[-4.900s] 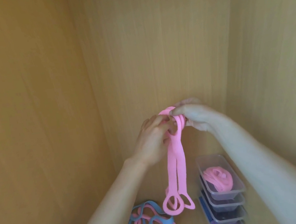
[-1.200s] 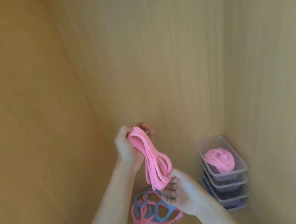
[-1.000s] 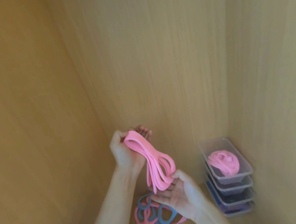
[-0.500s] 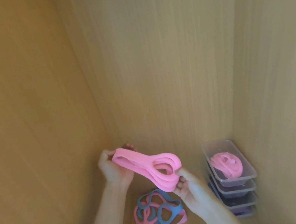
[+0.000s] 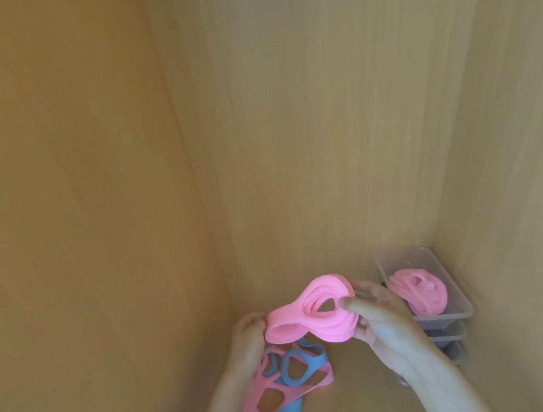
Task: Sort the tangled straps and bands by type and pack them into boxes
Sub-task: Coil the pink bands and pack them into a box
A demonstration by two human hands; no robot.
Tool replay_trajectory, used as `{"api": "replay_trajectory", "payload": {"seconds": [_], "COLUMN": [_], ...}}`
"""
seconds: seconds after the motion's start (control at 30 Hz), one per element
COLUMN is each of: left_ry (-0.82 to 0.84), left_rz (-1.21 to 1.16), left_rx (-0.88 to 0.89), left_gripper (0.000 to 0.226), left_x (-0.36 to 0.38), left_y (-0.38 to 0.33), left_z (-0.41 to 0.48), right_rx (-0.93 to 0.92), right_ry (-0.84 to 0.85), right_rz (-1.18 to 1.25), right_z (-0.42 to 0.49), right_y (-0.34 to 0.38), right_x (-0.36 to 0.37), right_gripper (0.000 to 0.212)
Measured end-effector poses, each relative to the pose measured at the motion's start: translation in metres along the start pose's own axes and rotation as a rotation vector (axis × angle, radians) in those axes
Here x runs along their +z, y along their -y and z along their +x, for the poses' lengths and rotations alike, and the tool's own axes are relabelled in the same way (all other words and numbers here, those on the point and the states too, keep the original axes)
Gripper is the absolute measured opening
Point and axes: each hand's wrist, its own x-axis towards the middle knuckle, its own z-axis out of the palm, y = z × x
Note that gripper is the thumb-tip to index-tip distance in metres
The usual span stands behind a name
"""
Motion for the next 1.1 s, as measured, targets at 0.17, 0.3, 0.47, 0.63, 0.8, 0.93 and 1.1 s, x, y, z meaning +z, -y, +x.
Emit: {"api": "replay_trajectory", "payload": {"seconds": [0.17, 0.3, 0.47, 0.63, 0.8, 0.93, 1.1], "left_ry": [0.004, 0.296, 0.499, 0.477, 0.462, 0.409, 0.332], "left_rz": [0.201, 0.127, -0.128, -0.253, -0.334, -0.296, -0.240], "left_rx": [0.177, 0.051, -0.118, -0.170, -0.193, -0.131, -0.058], "left_gripper": [0.014, 0.060, 0.060, 0.045, 0.046, 0.025, 0.033], "left_x": [0.015, 0.019, 0.028, 0.036, 0.033, 0.030, 0.029], "left_y": [0.008, 0.011, 0.020, 0.033, 0.041, 0.045, 0.047], "left_z": [-0.016, -0.027, -0.025, -0.023, -0.024, -0.027, -0.033], "right_rx": [-0.022, 0.024, 0.069, 0.115, 0.164, 0.141, 0.041], "right_ry": [0.023, 0.118, 0.169, 0.187, 0.194, 0.194, 0.182], "right_rz": [-0.110, -0.072, -0.010, 0.056, 0.097, 0.049, -0.079], "right_z": [-0.006, -0.008, -0.006, -0.008, -0.014, -0.017, -0.020], "right_y": [-0.006, -0.011, -0.023, -0.036, -0.048, -0.053, -0.054], "right_x": [-0.002, -0.005, -0.008, -0.010, -0.009, -0.008, -0.006], "right_gripper": [0.035, 0.036, 0.040, 0.040, 0.043, 0.042, 0.042]}}
